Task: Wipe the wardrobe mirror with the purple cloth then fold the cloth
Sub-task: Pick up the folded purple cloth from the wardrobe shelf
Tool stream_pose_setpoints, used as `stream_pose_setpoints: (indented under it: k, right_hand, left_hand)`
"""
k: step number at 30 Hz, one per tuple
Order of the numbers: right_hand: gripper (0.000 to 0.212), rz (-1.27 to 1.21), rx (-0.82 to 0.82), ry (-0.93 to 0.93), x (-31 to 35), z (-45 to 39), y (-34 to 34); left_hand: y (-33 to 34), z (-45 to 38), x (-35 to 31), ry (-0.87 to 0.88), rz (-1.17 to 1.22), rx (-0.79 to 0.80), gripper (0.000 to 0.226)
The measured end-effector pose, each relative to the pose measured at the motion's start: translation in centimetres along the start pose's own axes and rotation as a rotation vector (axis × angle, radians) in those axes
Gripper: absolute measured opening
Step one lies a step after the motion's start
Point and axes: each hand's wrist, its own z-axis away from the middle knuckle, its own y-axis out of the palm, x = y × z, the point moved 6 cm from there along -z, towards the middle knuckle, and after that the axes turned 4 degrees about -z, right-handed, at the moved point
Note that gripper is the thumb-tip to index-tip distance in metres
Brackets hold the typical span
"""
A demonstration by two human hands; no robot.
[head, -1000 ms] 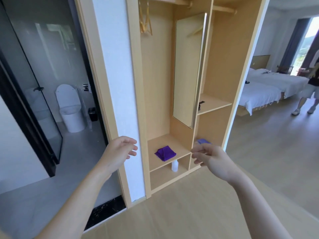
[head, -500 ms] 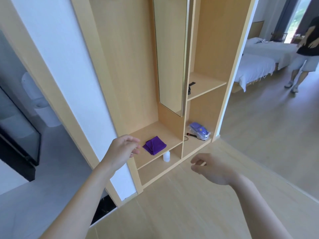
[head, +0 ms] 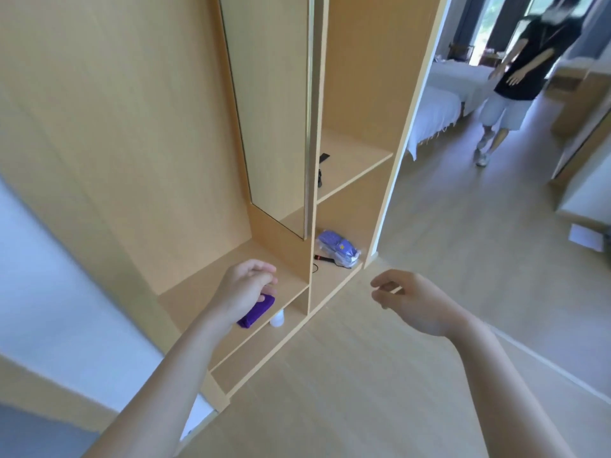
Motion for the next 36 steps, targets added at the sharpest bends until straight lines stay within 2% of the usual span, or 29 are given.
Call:
stream_pose_setpoints:
  k: [6, 10, 12, 14, 16, 18, 20, 23, 26, 28, 30, 36]
  right_hand:
    - [0.028, 0.102, 0.200, 0.140, -4.9, -8.6, 2.3]
    - [0.037, 0.171, 0.335, 0.149, -5.2, -16.1, 1.9]
    - [0.034, 0.190, 0.359, 0.101, -3.6, -19.9, 0.3]
    - [0.022, 0.178, 0.356, 0.020, -0.7, -24.0, -1.3]
    - [0.010, 0.122, 0.311, -0.103, 3.4, -28.8, -2.2]
    - [0.008, 0.034, 0.268, -0.198, 7.4, -32.7, -1.5]
    - [0.014, -0.069, 0.292, -0.276, 10.6, -35.2, 1.1]
    - [0.016, -0.118, 0.479, -0.299, 12.4, -37.6, 8.4]
    - [0.005, 0.095, 0.730, -0.298, 11.0, -39.1, 16.9]
    - [0.012, 0.301, 0.875, -0.299, 9.3, -40.2, 21.5]
    - [0.013, 0.391, 0.909, -0.284, 8.5, -41.7, 24.5]
    - [0.012, 0.347, 0.879, -0.196, 9.0, -46.4, 28.7]
  left_hand:
    - [2.3, -7.9, 3.8, -0.155, -0.005, 0.006, 0.017]
    - [2.9, -12.5, 5.5, -0.248, -0.014, -0.037, 0.018]
    - [2.7, -14.8, 4.8, -0.269, -0.014, -0.074, 0.018]
    - [2.0, -17.1, 3.5, -0.260, 0.012, -0.136, 0.017]
    - [0.6, -19.1, 2.5, -0.241, 0.073, -0.243, 0.018]
    - [-0.7, -19.9, 2.5, -0.250, 0.148, -0.325, 0.020]
    - [-1.7, -19.5, 3.9, -0.293, 0.187, -0.367, 0.019]
    - [-3.2, -18.3, 7.6, -0.415, 0.254, -0.419, 0.017]
    - [-4.9, -17.8, 11.6, -0.547, 0.288, -0.479, 0.018]
    - [-5.7, -18.6, 14.1, -0.608, 0.300, -0.475, 0.015]
    - [-6.3, -20.4, 16.1, -0.646, 0.277, -0.437, 0.013]
    - [-8.1, -26.0, 20.3, -0.730, 0.247, -0.331, 0.017]
